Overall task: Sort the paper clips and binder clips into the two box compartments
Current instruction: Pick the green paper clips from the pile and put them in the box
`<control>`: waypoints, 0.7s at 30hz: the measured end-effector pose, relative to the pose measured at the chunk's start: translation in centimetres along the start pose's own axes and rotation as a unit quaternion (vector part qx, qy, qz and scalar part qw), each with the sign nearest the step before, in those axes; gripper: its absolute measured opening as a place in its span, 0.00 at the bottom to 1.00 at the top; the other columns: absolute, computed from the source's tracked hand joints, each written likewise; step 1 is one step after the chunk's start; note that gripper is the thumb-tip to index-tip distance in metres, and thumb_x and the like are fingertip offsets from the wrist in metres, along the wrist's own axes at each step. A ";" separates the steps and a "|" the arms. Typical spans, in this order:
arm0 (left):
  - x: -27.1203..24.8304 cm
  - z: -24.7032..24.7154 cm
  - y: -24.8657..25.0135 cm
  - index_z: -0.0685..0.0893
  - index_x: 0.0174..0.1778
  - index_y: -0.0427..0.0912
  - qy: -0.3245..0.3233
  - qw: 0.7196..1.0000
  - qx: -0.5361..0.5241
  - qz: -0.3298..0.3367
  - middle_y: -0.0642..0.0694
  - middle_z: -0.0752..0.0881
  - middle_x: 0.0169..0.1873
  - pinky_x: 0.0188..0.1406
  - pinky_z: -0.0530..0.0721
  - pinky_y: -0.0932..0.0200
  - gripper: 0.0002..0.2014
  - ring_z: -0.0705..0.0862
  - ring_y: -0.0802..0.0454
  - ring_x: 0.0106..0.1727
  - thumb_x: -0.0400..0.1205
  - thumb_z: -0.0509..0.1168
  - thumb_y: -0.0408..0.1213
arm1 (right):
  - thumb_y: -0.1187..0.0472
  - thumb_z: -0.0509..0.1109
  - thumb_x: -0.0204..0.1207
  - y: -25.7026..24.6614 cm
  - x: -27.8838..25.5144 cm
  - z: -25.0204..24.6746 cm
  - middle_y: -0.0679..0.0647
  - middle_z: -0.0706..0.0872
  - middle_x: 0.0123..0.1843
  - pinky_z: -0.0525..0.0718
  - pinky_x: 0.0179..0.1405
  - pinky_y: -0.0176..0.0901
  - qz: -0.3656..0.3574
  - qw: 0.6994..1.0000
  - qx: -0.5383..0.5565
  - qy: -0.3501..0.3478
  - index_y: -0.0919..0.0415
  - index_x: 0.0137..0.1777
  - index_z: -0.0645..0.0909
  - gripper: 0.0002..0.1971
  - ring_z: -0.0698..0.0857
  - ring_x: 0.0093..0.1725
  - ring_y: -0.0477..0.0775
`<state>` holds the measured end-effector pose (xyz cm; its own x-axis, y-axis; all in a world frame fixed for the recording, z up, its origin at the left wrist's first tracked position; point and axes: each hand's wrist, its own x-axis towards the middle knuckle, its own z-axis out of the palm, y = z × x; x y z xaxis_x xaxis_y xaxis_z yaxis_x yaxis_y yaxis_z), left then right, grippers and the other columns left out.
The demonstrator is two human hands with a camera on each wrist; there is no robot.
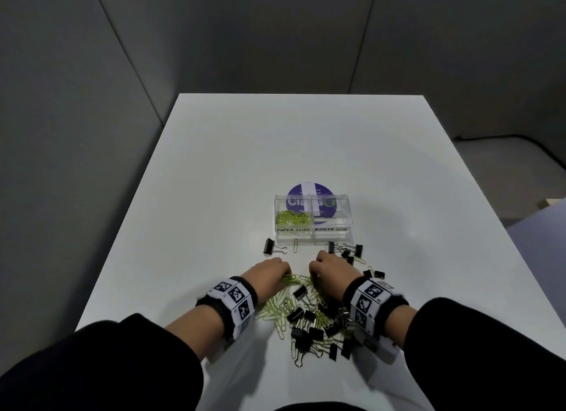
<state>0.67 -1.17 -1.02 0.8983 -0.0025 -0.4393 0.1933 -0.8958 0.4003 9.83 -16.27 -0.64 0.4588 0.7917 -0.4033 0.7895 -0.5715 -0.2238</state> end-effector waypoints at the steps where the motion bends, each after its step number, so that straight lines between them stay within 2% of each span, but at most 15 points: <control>1: -0.2 -0.1 -0.2 0.78 0.61 0.38 0.000 1.000 -0.002 0.003 0.40 0.80 0.59 0.59 0.75 0.55 0.12 0.79 0.44 0.58 0.83 0.59 0.36 | 0.68 0.61 0.78 0.2 0.1 -0.1 0.63 0.75 0.62 0.80 0.59 0.53 0.002 1.000 0.004 -0.006 0.65 0.60 0.77 0.11 0.78 0.59 0.64; 8: -0.5 -0.5 -0.5 0.79 0.62 0.38 0.003 1.000 -0.013 0.005 0.41 0.80 0.60 0.59 0.75 0.57 0.13 0.79 0.44 0.59 0.83 0.59 0.35 | 0.67 0.62 0.78 0.5 0.5 -0.6 0.61 0.79 0.60 0.79 0.59 0.50 0.010 0.999 0.029 -0.029 0.65 0.57 0.80 0.10 0.80 0.57 0.63; 14: -0.8 -1.6 -0.6 0.78 0.63 0.38 0.012 1.000 -0.010 0.011 0.42 0.82 0.60 0.59 0.76 0.57 0.13 0.80 0.46 0.60 0.84 0.58 0.35 | 0.67 0.63 0.77 1.4 0.1 -1.6 0.58 0.82 0.58 0.76 0.59 0.42 0.029 0.993 0.117 0.007 0.64 0.55 0.83 0.10 0.80 0.59 0.57; 18: -1.3 -2.3 -0.8 0.79 0.63 0.41 0.047 0.999 -0.006 0.025 0.45 0.83 0.60 0.57 0.77 0.59 0.13 0.81 0.48 0.59 0.84 0.59 0.37 | 0.69 0.64 0.77 1.9 -0.4 -3.0 0.58 0.85 0.55 0.78 0.54 0.37 0.027 0.982 0.179 0.058 0.65 0.51 0.85 0.09 0.82 0.51 0.53; 21: -2.0 -3.5 -0.9 0.80 0.62 0.43 0.100 0.994 -0.022 0.036 0.47 0.84 0.57 0.53 0.77 0.61 0.12 0.82 0.50 0.55 0.83 0.60 0.39 | 0.69 0.65 0.76 1.7 -0.5 -4.6 0.59 0.86 0.52 0.74 0.47 0.30 0.014 0.972 0.211 0.101 0.66 0.49 0.85 0.08 0.78 0.45 0.47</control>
<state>0.07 1.25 2.33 0.9703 0.0259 -0.2406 0.1379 -0.8762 0.4618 12.80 -16.61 3.32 0.5820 0.7764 -0.2420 0.5570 -0.5974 -0.5770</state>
